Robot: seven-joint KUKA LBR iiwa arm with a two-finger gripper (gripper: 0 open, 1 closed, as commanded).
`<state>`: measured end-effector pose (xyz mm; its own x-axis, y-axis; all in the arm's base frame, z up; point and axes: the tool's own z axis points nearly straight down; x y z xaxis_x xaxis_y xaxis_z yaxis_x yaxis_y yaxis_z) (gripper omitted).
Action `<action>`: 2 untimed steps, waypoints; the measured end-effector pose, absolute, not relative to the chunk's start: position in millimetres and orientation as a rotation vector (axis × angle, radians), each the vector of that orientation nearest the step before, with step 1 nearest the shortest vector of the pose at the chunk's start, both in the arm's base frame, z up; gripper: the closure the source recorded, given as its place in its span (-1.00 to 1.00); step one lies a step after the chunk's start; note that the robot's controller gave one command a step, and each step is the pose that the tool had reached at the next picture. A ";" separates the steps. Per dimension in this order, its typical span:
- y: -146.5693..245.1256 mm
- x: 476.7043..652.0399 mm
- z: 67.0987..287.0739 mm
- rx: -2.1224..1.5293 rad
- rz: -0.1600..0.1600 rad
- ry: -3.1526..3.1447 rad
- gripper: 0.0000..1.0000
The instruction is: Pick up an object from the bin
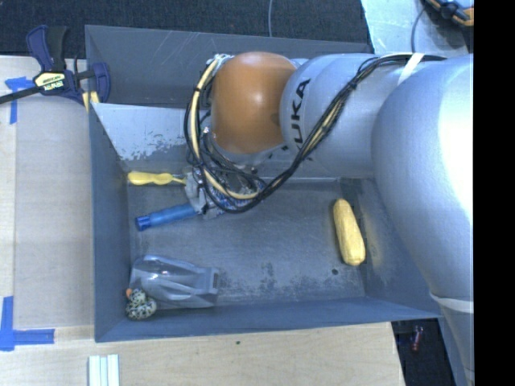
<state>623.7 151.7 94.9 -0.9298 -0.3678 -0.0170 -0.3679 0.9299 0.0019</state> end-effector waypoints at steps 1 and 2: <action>146.0 621.4 151.7 -0.714 0.007 3.044 1.00; 131.3 624.0 122.5 -0.731 0.007 3.031 1.00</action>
Offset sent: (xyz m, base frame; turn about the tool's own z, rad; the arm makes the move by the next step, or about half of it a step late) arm -0.0022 -0.0297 -0.0121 -0.0978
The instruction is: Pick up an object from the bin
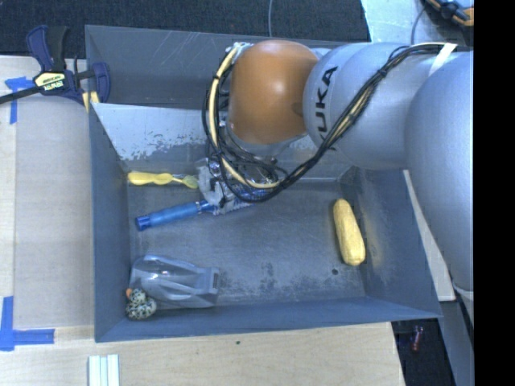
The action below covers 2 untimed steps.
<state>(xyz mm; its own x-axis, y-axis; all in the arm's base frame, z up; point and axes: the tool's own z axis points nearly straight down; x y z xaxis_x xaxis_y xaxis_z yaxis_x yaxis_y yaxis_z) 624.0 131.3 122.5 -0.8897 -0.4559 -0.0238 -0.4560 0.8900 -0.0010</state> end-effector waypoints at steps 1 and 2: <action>117.1 601.7 98.3 -0.858 0.007 2.987 1.00; 89.7 627.4 74.2 -0.846 0.008 2.996 -1.00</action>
Offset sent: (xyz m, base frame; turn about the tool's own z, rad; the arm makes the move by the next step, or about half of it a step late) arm 0.0014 -0.0421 -0.0506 -0.0800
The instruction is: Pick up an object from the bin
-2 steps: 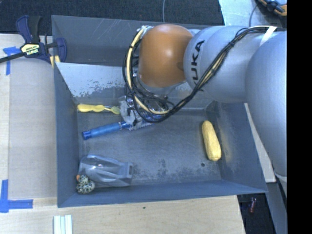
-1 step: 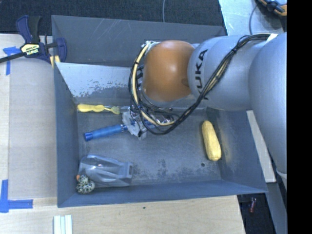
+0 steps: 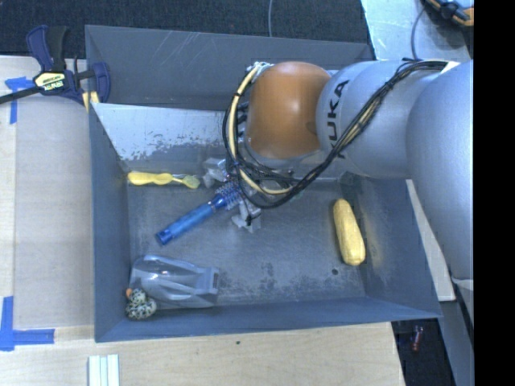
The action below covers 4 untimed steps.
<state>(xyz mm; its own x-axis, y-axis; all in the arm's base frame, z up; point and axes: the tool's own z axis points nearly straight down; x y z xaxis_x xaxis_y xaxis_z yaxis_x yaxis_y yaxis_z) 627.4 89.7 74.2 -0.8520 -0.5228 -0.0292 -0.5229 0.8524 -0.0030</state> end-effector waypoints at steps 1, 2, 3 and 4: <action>88.6 625.8 71.7 -0.844 0.008 3.002 1.00; 88.7 625.8 71.6 -0.843 0.008 3.002 1.00; 110.5 624.1 69.9 -0.791 0.010 3.015 1.00; 112.6 625.6 69.6 -0.702 0.010 3.035 1.00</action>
Offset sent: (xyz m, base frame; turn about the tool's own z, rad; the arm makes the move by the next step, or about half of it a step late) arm 0.0000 0.0000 0.0000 0.0000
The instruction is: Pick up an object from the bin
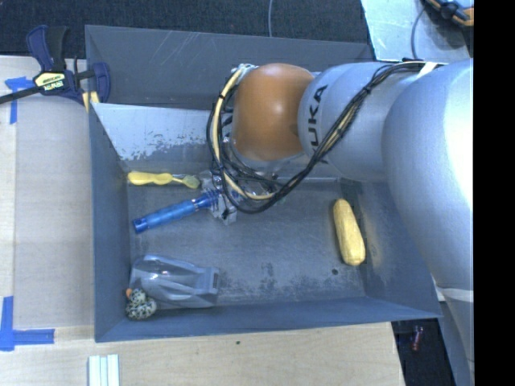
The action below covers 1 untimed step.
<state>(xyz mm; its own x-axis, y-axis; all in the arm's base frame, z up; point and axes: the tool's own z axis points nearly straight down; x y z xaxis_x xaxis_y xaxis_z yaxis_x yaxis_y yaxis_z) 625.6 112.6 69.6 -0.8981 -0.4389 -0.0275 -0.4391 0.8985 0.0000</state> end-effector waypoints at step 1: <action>114.2 623.8 112.8 -0.755 0.010 3.031 1.00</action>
Offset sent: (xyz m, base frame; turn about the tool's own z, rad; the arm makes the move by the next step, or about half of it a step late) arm -0.0025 0.0197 0.0132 0.0070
